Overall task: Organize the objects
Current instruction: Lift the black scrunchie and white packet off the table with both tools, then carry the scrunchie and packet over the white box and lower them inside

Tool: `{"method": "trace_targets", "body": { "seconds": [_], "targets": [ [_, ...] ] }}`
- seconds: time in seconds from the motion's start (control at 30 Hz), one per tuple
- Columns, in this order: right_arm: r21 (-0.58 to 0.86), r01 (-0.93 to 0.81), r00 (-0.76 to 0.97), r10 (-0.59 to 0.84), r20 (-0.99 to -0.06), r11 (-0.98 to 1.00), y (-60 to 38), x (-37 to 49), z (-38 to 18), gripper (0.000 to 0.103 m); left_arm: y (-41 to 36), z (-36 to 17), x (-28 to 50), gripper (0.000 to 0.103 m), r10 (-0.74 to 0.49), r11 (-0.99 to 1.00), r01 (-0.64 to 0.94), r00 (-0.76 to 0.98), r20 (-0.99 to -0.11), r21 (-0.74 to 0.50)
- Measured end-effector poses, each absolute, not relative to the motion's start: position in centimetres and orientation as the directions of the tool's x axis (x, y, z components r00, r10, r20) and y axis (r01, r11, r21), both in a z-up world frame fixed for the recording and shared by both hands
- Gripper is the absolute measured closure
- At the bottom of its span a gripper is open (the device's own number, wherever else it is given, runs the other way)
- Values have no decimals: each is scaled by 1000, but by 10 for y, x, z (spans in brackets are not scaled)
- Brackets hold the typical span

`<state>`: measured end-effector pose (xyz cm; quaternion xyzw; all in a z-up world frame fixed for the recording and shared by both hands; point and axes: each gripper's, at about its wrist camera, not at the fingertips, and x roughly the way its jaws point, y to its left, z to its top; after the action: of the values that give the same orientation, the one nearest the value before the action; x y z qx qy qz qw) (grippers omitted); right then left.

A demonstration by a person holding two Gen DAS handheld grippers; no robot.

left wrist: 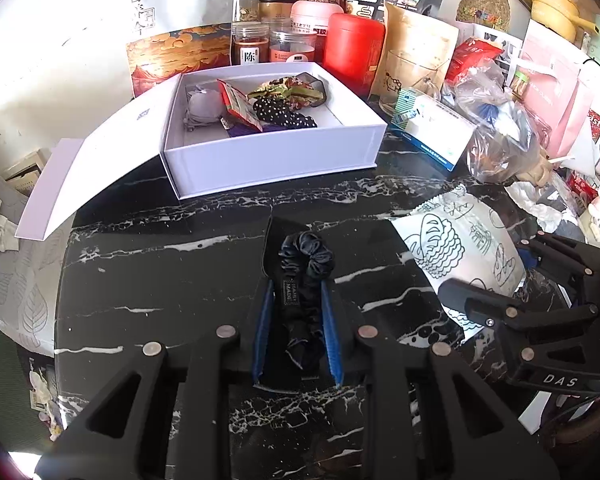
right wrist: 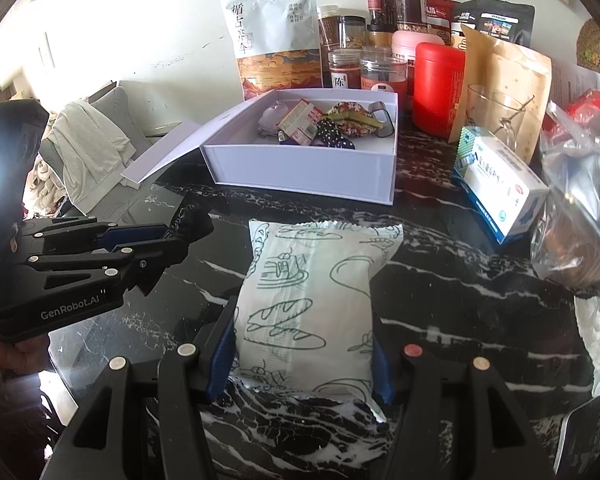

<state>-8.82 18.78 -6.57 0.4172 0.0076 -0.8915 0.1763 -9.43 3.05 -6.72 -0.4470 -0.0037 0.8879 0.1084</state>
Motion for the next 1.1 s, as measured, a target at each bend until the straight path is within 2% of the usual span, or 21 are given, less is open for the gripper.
{"method": "trace_targets", "body": {
  "seconds": [0.57, 1.1],
  "targets": [
    [114, 361, -613, -327, -719, -926, 186, -136, -36, 46, 27, -37, -152, 80, 165, -983, -164, -596, -786, -81],
    [80, 375, -638, -320, -700, -924, 191, -209, -18, 46, 34, -29, -240, 80, 164, -982, -171, -601, -782, -75]
  ]
}}
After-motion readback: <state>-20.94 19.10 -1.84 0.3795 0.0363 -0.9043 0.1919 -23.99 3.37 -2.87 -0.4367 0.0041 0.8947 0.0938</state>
